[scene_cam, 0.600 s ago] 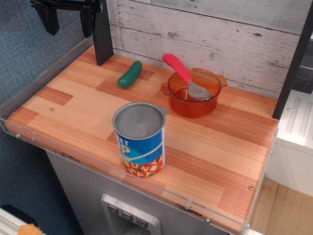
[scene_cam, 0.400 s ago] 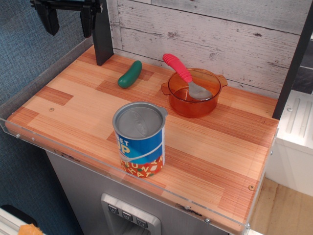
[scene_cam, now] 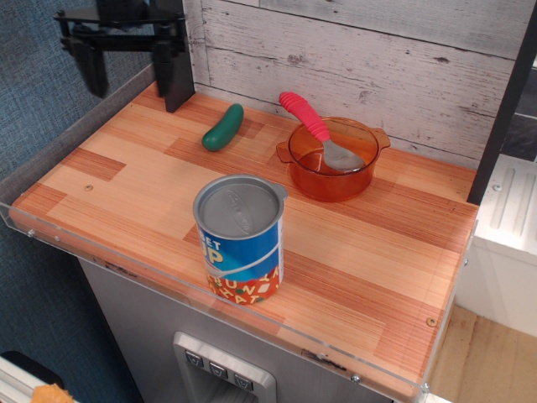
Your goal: Place the can in front of the cucumber.
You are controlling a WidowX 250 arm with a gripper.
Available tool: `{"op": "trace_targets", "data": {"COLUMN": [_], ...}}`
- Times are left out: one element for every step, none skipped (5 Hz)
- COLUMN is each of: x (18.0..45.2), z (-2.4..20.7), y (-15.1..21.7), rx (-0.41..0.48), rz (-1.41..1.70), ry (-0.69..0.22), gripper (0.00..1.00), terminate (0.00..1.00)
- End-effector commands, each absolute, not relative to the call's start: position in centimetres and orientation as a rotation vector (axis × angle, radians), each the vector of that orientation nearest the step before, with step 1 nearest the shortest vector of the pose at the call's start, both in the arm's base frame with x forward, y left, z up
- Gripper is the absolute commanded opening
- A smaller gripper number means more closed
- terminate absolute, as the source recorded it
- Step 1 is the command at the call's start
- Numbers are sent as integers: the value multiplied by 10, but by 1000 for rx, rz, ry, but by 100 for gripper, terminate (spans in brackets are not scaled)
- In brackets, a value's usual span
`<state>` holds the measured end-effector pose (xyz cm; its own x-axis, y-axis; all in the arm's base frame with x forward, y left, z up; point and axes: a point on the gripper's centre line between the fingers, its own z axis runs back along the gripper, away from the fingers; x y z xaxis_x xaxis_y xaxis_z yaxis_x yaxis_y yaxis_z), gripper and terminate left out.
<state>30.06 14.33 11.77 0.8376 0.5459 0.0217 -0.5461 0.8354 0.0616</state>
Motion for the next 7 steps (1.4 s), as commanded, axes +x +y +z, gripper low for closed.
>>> {"op": "trace_targets", "data": {"x": [268,244,230,219,218,219,223], "z": [159,154,149,138,117,98,87], "y": [82,41,7,-20,-30,-41,-38], "rx": [33,14,-35,-77,-144,-134,-107], "rz": [720,806,784,818,868,840,864], "ry": [47,33,50,106,161,202,186], "gripper": [100,100,100,100,100,100,100], "terminate": [0,0,0,0,0,0,0]}}
